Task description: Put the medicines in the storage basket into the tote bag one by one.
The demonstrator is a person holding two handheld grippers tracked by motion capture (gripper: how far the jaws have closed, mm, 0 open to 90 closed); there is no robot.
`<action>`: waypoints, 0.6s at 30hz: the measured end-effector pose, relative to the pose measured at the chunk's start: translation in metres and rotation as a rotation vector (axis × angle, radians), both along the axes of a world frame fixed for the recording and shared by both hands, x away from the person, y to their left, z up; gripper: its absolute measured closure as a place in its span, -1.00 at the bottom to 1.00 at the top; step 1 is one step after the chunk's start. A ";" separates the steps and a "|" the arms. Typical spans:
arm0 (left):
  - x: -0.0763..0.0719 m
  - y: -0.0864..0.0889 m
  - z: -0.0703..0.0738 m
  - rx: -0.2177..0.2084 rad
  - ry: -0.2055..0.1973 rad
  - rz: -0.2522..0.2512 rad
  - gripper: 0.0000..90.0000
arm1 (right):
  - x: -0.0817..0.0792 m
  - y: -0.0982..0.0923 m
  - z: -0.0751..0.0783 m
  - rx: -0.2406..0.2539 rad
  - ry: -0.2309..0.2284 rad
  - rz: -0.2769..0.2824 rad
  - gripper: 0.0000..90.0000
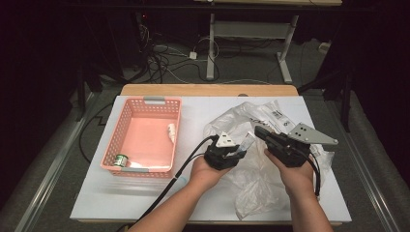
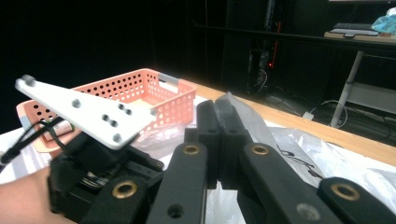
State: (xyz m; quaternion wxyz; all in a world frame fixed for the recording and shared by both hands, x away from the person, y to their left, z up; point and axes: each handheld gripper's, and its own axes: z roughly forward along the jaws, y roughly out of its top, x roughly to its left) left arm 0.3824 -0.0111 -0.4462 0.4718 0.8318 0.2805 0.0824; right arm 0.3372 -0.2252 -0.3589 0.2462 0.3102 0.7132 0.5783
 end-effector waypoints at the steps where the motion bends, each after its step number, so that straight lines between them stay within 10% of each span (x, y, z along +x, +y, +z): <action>1: 0.001 -0.001 -0.001 0.000 0.001 0.001 0.47 | 0.000 0.000 0.000 0.000 -0.002 0.001 1.00; 18: 0.011 -0.015 -0.012 0.017 -0.003 0.005 0.47 | 0.000 -0.001 0.001 0.006 0.001 -0.005 1.00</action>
